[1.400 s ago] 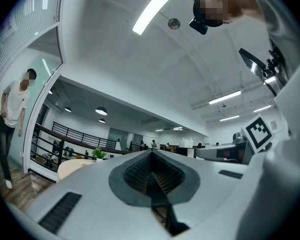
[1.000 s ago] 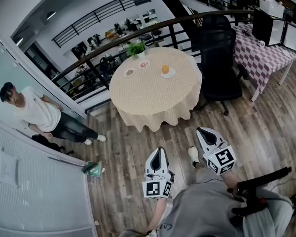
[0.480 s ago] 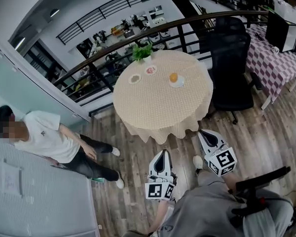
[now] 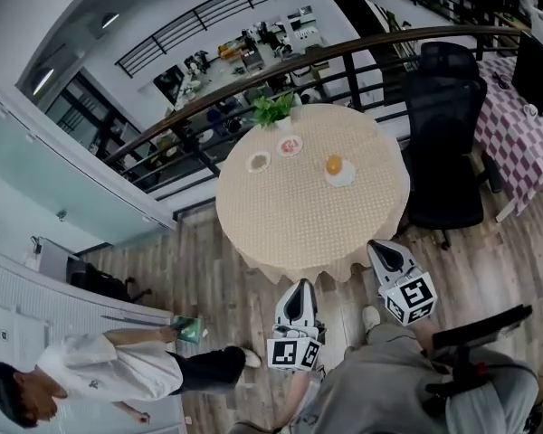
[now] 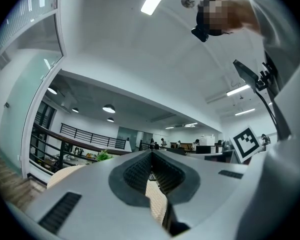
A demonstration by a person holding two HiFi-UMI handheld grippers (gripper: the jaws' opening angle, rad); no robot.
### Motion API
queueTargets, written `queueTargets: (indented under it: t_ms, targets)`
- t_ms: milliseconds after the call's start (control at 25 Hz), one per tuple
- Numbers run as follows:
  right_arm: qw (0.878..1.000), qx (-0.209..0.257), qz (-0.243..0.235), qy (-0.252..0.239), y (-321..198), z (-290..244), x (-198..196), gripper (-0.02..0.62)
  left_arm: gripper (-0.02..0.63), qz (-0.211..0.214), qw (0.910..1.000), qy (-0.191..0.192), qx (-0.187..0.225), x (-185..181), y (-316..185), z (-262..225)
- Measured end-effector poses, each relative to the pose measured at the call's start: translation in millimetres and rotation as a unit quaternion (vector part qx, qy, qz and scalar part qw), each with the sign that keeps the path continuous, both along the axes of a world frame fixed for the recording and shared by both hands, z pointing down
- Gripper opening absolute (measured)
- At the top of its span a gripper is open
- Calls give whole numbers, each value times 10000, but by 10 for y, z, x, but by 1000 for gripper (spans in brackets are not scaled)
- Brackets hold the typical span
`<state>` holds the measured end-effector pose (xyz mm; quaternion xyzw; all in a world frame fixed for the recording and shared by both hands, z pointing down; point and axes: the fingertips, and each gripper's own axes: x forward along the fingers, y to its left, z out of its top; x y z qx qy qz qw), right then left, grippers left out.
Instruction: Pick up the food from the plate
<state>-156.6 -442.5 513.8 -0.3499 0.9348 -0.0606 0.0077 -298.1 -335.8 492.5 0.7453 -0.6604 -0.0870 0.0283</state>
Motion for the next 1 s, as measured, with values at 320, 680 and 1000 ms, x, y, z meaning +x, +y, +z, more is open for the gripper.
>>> queueTargets:
  t_ms: [320,680,1000]
  targets:
    - [9998,-116,-150,-87,-729,18,-101,15,9,-224,9997,46,-1,-101,-673,-97]
    - [9997,73,-143,-171,-1027,-170,-316,15,9,-368,9988,73,300,-289,-1026,-374]
    - [9992,313,72,-236,-1091,-358,-400,17,9,-58,9986,-10,531,-397,-1206,-496]
